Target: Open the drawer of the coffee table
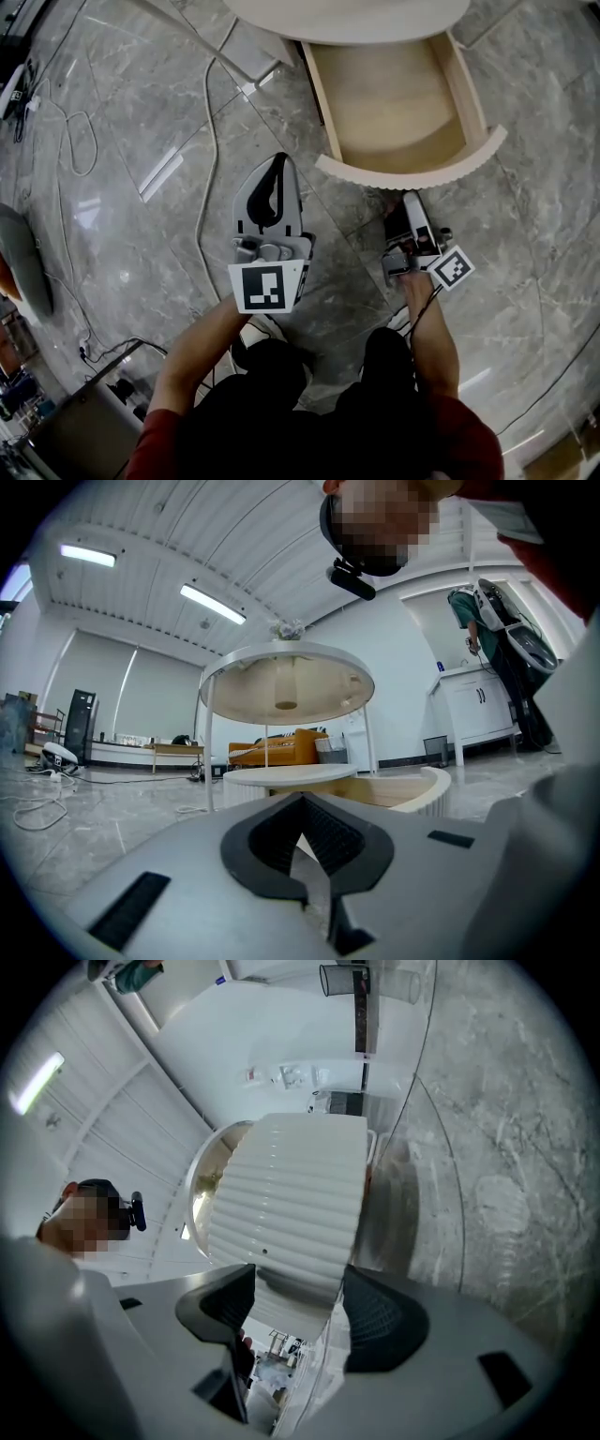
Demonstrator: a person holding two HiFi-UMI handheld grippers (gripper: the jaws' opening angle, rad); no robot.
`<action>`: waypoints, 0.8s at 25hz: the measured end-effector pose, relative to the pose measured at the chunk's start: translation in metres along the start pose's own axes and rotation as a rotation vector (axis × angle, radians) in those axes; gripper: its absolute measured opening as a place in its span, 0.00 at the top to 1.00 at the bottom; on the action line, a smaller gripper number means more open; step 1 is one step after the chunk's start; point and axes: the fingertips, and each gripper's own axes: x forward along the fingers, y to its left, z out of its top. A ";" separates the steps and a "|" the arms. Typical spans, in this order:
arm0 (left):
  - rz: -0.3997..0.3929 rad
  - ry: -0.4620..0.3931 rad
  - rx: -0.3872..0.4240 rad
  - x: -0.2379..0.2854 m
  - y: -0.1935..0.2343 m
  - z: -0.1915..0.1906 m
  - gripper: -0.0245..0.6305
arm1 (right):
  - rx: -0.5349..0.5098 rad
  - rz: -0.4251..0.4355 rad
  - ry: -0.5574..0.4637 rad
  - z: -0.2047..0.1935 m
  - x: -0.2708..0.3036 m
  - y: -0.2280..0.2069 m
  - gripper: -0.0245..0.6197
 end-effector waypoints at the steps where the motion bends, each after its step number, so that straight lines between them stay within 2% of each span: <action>1: -0.011 0.009 0.019 -0.002 -0.001 -0.002 0.94 | 0.007 0.000 -0.006 0.000 0.000 -0.001 0.50; 6: -0.033 0.017 0.044 -0.005 -0.005 -0.001 0.94 | 0.005 -0.006 -0.007 0.001 0.001 -0.002 0.50; 13: -0.042 0.031 0.042 -0.005 -0.004 0.002 0.94 | -0.007 -0.071 0.039 -0.012 -0.009 0.012 0.50; 16: -0.063 0.064 0.070 -0.002 0.000 0.014 0.94 | -0.003 -0.094 0.075 -0.010 -0.007 0.037 0.50; 20: -0.083 0.090 0.057 -0.002 0.011 0.065 0.94 | -0.059 -0.127 0.132 0.009 0.001 0.101 0.50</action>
